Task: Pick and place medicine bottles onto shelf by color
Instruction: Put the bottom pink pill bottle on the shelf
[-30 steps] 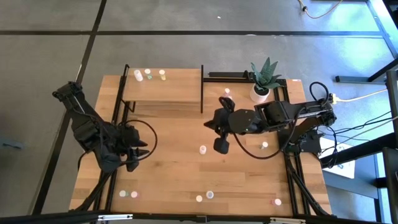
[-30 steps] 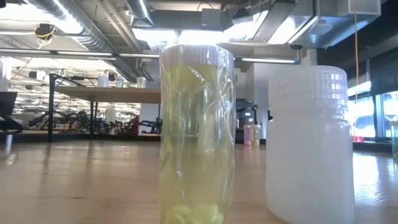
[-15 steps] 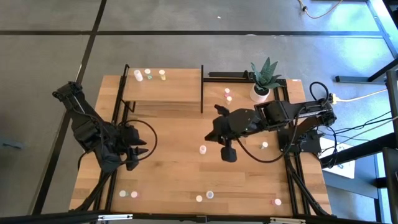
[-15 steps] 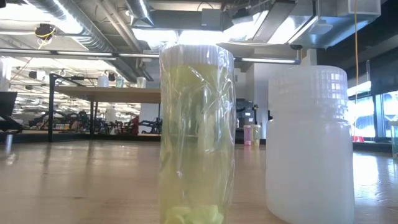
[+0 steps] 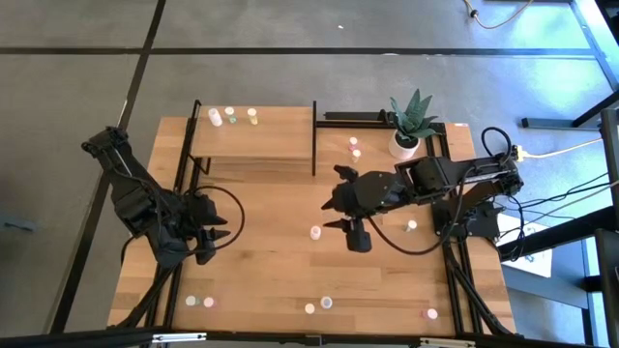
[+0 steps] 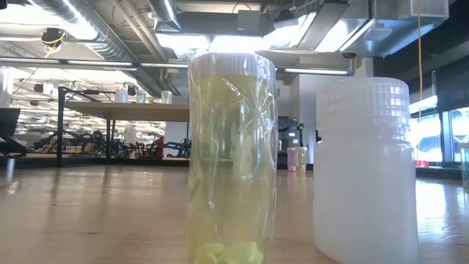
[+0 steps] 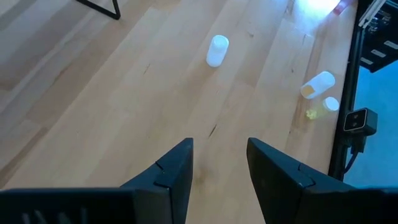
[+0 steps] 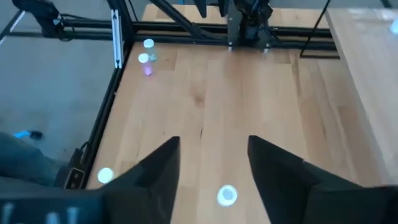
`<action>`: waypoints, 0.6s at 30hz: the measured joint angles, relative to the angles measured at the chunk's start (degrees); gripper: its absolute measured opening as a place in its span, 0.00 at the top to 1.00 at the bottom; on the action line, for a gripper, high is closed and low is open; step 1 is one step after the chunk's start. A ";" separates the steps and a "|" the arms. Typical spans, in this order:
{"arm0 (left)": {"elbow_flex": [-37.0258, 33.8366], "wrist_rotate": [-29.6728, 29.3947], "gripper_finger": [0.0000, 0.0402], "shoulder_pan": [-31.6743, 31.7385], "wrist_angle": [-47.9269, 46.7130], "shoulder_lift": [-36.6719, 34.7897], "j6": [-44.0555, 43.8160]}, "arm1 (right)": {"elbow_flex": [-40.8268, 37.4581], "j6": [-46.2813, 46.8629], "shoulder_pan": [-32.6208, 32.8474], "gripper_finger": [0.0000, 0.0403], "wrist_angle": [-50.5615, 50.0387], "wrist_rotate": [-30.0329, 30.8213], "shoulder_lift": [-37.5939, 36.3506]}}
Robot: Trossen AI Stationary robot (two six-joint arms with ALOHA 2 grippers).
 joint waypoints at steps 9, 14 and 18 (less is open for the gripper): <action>0.00 4.52 0.64 -3.61 0.29 0.76 4.88 | 0.00 -2.29 0.20 0.45 -0.03 -4.94 0.00; -0.02 11.43 0.64 -7.39 1.78 3.98 5.89 | 0.00 -2.47 0.76 0.45 -0.50 -4.92 0.00; -0.02 15.11 0.64 -9.95 1.89 7.92 6.39 | 0.00 -2.57 1.03 0.45 -0.68 -4.92 0.00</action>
